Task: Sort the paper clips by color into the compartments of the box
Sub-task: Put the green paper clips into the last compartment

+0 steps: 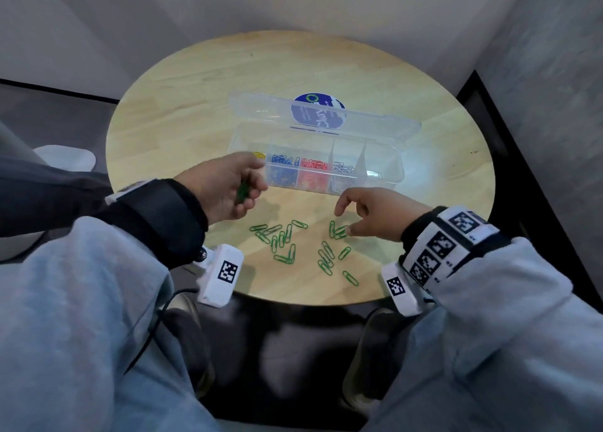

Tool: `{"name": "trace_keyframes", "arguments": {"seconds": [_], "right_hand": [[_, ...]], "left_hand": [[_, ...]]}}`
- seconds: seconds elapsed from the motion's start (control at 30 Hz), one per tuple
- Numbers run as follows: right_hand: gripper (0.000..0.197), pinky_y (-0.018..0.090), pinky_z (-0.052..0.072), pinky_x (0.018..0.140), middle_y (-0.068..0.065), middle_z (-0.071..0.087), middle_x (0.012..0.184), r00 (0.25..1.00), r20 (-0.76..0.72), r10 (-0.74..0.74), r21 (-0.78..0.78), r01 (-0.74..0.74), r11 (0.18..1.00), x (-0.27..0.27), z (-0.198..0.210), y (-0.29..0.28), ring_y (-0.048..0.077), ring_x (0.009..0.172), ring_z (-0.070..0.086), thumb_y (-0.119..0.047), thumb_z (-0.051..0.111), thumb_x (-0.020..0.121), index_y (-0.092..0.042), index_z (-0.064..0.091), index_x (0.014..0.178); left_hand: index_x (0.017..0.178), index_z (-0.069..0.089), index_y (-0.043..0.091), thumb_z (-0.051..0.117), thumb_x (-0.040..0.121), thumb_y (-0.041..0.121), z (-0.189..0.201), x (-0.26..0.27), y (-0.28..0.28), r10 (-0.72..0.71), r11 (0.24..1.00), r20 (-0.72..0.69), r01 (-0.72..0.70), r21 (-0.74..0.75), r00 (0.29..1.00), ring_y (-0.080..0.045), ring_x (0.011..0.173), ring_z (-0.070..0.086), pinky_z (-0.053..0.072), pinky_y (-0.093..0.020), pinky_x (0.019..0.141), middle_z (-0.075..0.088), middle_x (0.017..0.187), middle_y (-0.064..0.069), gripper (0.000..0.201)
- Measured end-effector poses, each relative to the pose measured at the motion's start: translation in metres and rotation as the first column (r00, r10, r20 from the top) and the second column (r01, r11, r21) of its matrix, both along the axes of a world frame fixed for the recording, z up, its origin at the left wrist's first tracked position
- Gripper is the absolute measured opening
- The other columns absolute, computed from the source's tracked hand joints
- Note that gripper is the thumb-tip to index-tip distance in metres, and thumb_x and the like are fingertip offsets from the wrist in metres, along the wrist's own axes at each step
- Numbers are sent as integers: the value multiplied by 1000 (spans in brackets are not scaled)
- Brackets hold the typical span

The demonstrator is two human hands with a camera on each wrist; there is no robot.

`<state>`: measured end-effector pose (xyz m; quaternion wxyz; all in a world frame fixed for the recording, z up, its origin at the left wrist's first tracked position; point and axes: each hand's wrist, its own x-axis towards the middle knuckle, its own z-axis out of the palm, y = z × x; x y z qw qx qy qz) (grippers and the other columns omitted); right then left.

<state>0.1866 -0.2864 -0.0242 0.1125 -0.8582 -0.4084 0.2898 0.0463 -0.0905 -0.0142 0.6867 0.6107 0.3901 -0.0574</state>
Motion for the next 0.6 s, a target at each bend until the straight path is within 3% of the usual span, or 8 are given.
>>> {"name": "trace_keyframes", "arguments": {"seconds": [0.03, 0.07, 0.1, 0.17, 0.23, 0.3, 0.37, 0.6], "right_hand": [[28, 19, 31, 53, -9, 37, 65, 998, 55, 44, -29, -43, 999, -2, 0, 1, 6, 56, 37, -13, 65, 83, -32, 57, 103], [36, 18, 31, 53, -11, 36, 66, 992, 96, 78, -53, -73, 996, -3, -1, 3, 3, 57, 37, -10, 62, 83, -33, 56, 110], [41, 18, 31, 53, -13, 37, 69, 987, 124, 107, -78, -97, 992, -3, -2, 6, 2, 59, 38, -8, 59, 83, -35, 55, 115], [48, 20, 39, 60, -13, 45, 82, 974, 156, 162, -136, -141, 981, -2, -5, 11, 6, 68, 45, -6, 56, 83, -37, 53, 120], [49, 26, 45, 73, -7, 47, 99, 966, 171, 196, -193, -162, 968, -1, -8, 15, 14, 83, 49, -7, 57, 83, -39, 52, 120], [46, 29, 46, 79, -7, 44, 102, 960, 176, 216, -226, -174, 958, -1, -12, 18, 17, 92, 49, -10, 59, 84, -39, 52, 118], [38, 29, 44, 79, -7, 44, 100, 955, 186, 229, -232, -183, 955, -1, -15, 20, 18, 97, 50, -14, 60, 85, -37, 53, 115], [17, 31, 44, 76, -6, 49, 98, 957, 206, 204, -235, -154, 960, 1, -20, 26, 20, 97, 54, -28, 65, 84, -30, 59, 99]], "left_hand": [[59, 46, 14, 50, 90, 35, -1, 1, -1, -77, 980, -104, 94, 176, 992, -12, 42, 35, 29, -17, 41, 38, 57, -1, 38], [58, 44, 15, 57, 87, 38, -3, 1, -1, -161, 903, -239, 240, 356, 958, -14, 46, 34, 27, -20, 45, 38, 58, -1, 39], [59, 45, 16, 63, 83, 40, -5, 0, -2, -227, 766, -378, 404, 500, 897, -16, 51, 36, 28, -23, 50, 41, 60, -1, 39], [65, 51, 19, 72, 75, 41, -6, -3, -7, -265, 483, -567, 617, 622, 780, -16, 64, 46, 31, -25, 55, 50, 68, 1, 32], [84, 57, 22, 75, 73, 36, -9, -4, -11, -266, 367, -642, 691, 622, 719, -17, 78, 50, 34, -25, 57, 50, 75, 6, 25], [101, 56, 24, 76, 73, 32, -14, -3, -14, -280, 313, -676, 731, 607, 681, -17, 84, 48, 33, -25, 60, 46, 78, 8, 35], [104, 53, 24, 76, 73, 33, -18, 0, -18, -298, 276, -693, 755, 595, 656, -18, 85, 47, 32, -25, 58, 46, 79, 7, 39], [75, 52, 22, 73, 78, 25, -26, 10, -22, -328, 251, -710, 782, 570, 623, -19, 79, 49, 28, -22, 49, 48, 68, 7, 21]]}}
